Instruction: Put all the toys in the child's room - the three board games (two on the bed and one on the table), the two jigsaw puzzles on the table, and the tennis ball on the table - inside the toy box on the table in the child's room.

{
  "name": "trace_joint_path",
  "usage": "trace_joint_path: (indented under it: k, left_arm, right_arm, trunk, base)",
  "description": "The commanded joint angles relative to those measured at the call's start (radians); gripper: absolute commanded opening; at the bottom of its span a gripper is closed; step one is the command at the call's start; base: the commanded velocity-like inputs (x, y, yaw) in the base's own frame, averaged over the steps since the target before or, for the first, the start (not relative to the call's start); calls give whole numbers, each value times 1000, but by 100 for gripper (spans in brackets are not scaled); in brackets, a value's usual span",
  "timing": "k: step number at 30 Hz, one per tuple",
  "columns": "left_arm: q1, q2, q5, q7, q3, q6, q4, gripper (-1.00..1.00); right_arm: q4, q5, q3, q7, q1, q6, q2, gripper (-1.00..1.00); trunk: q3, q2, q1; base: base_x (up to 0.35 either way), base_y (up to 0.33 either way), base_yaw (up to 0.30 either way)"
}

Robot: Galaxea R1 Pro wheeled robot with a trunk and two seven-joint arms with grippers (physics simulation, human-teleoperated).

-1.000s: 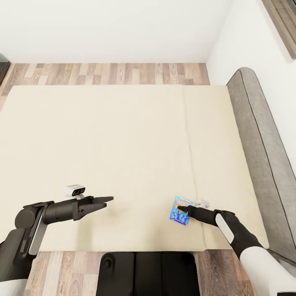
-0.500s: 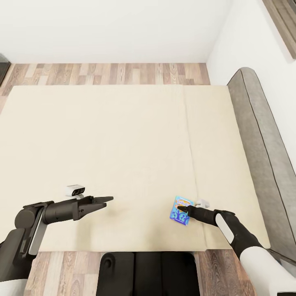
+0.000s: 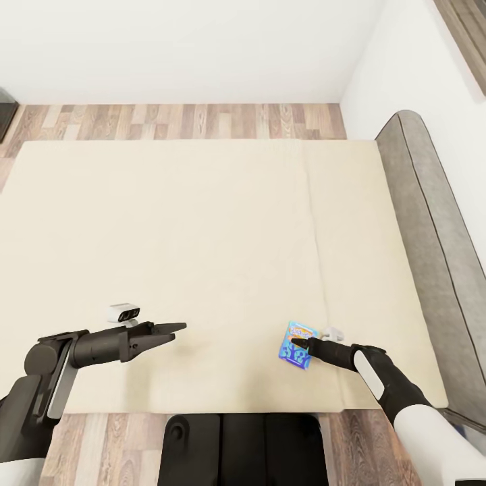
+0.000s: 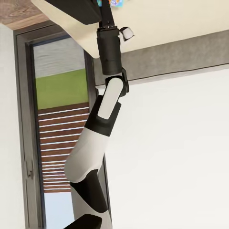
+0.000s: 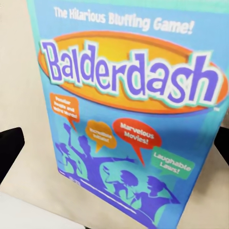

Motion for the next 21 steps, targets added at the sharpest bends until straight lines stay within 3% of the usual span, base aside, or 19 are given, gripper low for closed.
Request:
trace_joint_path:
  k: [1,9,21]
  left_arm:
    - [0,0,0,-4,0,11,0,100]
    - [0,0,0,-4,0,11,0,100]
    - [0,0,0,-4,0,11,-1,100]
  right_arm:
    - [-1,-5,3,-1,0,5,-1,100]
    - [-1,-5,3,0,0,5,-1,100]
    - [-1,-5,3,1,0,5,-1,100]
  trunk:
    - [-1,-2,1]
    - [-1,-2,1]
    - [-1,-2,1]
  base:
    - [0,97,0]
    - [-24,161,0]
    - [-5,21,0]
